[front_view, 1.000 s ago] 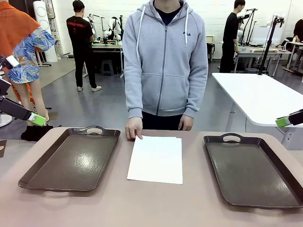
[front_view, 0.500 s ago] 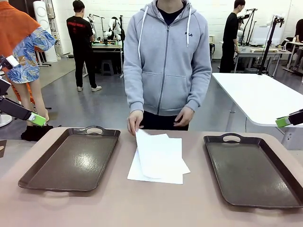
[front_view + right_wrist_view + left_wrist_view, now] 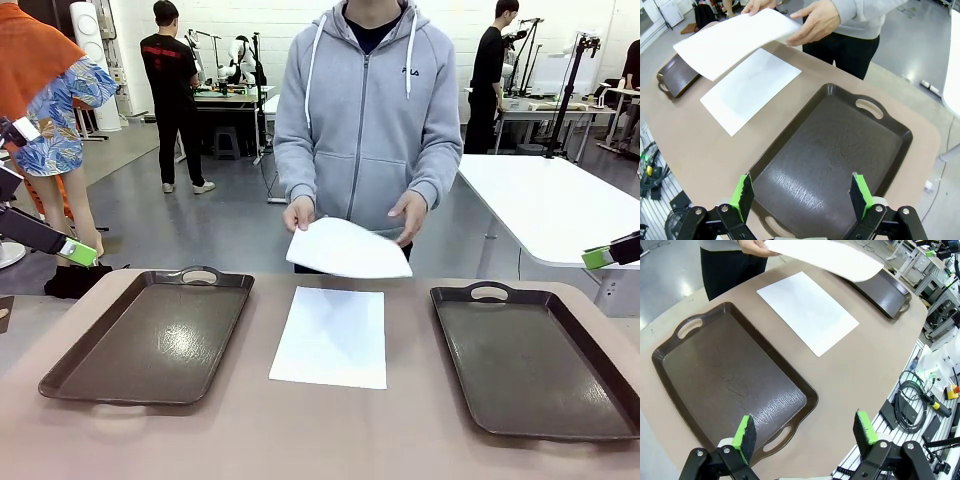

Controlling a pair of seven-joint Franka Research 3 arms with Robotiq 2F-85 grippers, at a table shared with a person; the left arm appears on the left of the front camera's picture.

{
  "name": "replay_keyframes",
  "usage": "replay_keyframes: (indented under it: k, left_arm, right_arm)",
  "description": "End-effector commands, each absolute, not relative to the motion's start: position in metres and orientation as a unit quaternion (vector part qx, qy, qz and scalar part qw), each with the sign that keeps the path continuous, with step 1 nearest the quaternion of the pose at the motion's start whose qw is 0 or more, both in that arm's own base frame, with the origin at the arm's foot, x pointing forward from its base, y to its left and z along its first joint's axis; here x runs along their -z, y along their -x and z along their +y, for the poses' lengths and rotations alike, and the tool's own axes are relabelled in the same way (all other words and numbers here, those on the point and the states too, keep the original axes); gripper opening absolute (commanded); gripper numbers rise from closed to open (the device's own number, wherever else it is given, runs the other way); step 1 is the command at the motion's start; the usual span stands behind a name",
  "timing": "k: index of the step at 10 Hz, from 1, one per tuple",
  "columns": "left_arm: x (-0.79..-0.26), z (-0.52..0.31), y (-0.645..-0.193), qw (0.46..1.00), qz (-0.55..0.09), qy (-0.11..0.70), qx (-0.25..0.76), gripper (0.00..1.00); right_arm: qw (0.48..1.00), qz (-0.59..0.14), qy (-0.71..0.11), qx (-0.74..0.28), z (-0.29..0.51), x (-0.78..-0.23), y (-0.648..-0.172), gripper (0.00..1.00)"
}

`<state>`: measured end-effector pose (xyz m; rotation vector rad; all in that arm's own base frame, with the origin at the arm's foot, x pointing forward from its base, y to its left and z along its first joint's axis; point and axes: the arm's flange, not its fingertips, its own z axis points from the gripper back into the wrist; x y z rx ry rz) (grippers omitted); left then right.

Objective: Sort the A4 documents.
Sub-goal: Receive the A4 Paper.

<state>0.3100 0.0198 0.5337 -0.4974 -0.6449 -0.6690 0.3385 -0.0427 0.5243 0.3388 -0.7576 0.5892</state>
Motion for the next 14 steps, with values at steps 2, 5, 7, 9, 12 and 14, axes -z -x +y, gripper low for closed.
replay_keyframes:
  k: [2,5,7,9,12,14]
  left_arm:
    - [-0.5318,0.0207,-0.3118,0.861,-0.308,0.242,0.324,1.0]
    - [-0.5318,0.0207,-0.3118,0.861,-0.308,0.242,0.324,1.0]
    - [-0.5318,0.0207,-0.3118,0.861,-0.308,0.242,0.324,1.0]
    - [-0.5318,0.0207,-0.3118,0.861,-0.308,0.242,0.324,1.0]
    - [-0.5318,0.0207,-0.3118,0.861,-0.308,0.242,0.324,1.0]
    - [-0.5318,0.0207,-0.3118,0.861,-0.308,0.242,0.324,1.0]
  right_arm:
    - [0.871,-0.365,-0.165,-0.284,-0.0429,-0.5241,-0.3387,1.0]
    - [0.871,-0.365,-0.165,-0.284,-0.0429,-0.5241,-0.3387,1.0]
    - [0.871,-0.365,-0.165,-0.284,-0.0429,-0.5241,-0.3387,1.0]
    - [0.871,-0.365,-0.165,-0.284,-0.0429,-0.5241,-0.3387,1.0]
    - [0.871,-0.365,-0.165,-0.284,-0.0429,-0.5241,-0.3387,1.0]
    - [0.871,-0.365,-0.165,-0.284,-0.0429,-0.5241,-0.3387,1.0]
